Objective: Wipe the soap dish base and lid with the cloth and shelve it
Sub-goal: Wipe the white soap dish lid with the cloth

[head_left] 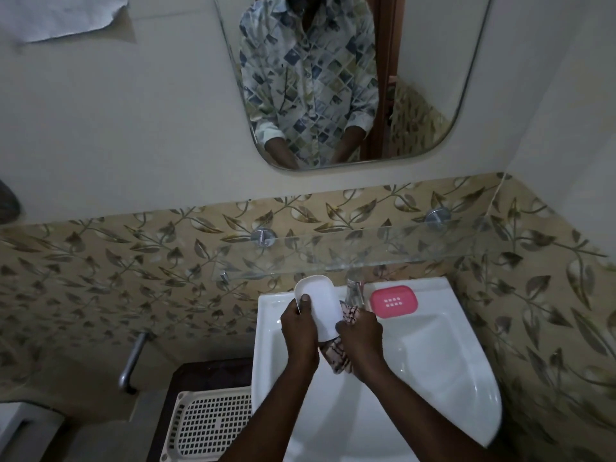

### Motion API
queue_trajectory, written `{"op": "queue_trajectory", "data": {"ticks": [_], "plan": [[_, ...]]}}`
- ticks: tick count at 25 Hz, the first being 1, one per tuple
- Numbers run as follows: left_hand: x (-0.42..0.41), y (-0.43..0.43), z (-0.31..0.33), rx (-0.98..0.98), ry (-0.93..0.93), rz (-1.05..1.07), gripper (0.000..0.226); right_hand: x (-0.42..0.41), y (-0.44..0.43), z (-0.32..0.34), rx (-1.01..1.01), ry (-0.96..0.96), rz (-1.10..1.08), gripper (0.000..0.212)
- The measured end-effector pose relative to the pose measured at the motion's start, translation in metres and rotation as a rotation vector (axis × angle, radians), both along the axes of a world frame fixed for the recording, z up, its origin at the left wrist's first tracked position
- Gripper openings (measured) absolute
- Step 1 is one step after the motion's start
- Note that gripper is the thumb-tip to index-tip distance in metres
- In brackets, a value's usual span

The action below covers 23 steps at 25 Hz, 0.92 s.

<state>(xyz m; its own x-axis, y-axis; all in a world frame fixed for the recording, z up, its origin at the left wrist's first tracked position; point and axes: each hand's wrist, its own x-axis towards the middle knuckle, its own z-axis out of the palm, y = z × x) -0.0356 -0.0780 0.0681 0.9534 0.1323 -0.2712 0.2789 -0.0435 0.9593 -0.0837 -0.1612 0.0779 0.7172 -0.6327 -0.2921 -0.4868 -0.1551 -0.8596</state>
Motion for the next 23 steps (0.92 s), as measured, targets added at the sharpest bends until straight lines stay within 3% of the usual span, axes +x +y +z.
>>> {"op": "queue_trajectory", "data": {"ticks": [3,5,6,8,11,13,15,18,21,23], "plan": [[-0.021,-0.01,0.004,0.203,-0.172,-0.01,0.091,0.006,-0.004,0.005,-0.203,-0.066,-0.024,0.012],[-0.031,-0.014,0.011,0.177,-0.227,-0.021,0.107,0.001,0.001,0.009,-0.216,-0.173,0.038,0.008],[-0.027,-0.015,0.016,0.126,-0.172,-0.04,0.105,-0.004,0.003,0.009,-0.185,-0.194,0.096,0.01],[-0.01,-0.009,0.02,-0.016,0.039,-0.049,0.087,-0.015,0.004,0.004,-0.217,-0.147,0.285,0.042],[0.003,0.007,0.016,-0.436,0.27,-0.05,0.068,-0.031,0.006,0.004,-0.146,-0.219,0.566,0.071],[-0.002,0.014,0.015,-0.716,0.381,-0.064,0.07,-0.039,0.015,0.005,-0.132,-0.318,0.721,0.072],[-0.009,0.016,0.013,-0.878,0.408,-0.097,0.065,-0.037,0.021,0.002,-0.275,-0.399,0.786,0.066],[-0.012,0.016,0.017,-0.958,0.295,-0.153,0.048,-0.006,0.009,0.016,-0.254,-0.382,0.691,0.056],[-0.009,0.017,0.029,-0.99,0.388,-0.149,0.065,0.002,0.003,0.02,0.084,-0.331,0.599,0.054],[-0.002,0.02,0.03,-0.999,0.44,-0.091,0.07,-0.02,0.013,0.007,0.043,-0.363,0.646,0.057]]}}
